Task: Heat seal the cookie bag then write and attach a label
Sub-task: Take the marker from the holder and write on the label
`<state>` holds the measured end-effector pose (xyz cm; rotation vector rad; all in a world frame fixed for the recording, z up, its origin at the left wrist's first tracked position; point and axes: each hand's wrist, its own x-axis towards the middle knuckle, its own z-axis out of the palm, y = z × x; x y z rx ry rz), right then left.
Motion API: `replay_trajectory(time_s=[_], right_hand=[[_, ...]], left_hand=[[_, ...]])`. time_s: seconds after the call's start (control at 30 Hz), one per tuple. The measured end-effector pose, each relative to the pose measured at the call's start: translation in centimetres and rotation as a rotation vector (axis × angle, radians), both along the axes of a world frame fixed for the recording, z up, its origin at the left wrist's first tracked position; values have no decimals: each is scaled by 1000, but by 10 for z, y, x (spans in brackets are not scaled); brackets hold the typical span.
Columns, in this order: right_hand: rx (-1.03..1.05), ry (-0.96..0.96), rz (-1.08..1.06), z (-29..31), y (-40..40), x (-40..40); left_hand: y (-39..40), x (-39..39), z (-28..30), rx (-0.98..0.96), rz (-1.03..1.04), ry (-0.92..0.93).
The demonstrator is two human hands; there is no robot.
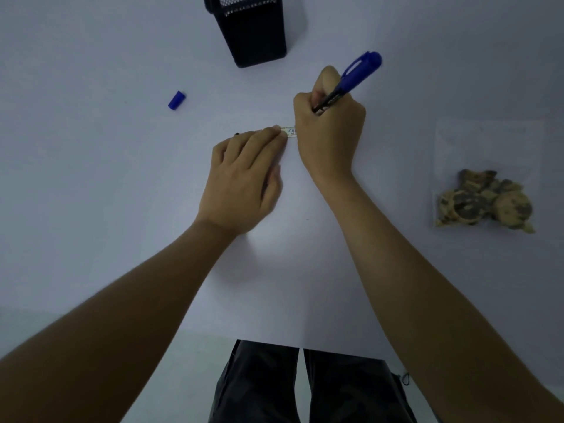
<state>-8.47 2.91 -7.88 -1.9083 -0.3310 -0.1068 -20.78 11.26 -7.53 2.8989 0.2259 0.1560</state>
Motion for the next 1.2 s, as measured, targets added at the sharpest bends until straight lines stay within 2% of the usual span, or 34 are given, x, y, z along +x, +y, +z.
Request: replay_trajectory(time_s=[0.2,0.4,1.03,1.2], right_hand=[[161,47,-65,5,-2,1],[239,114,-85,10,-3,2],[112,294,-123,26,1,8],[24,432,-162,43,5,11]], left_hand=[[-2,0,2,-16,3,-15],[-1,1,4,-22,-10,-27],[1,-2,2,-102,-49,-99],[3,-2,7,-167,-38,-176]])
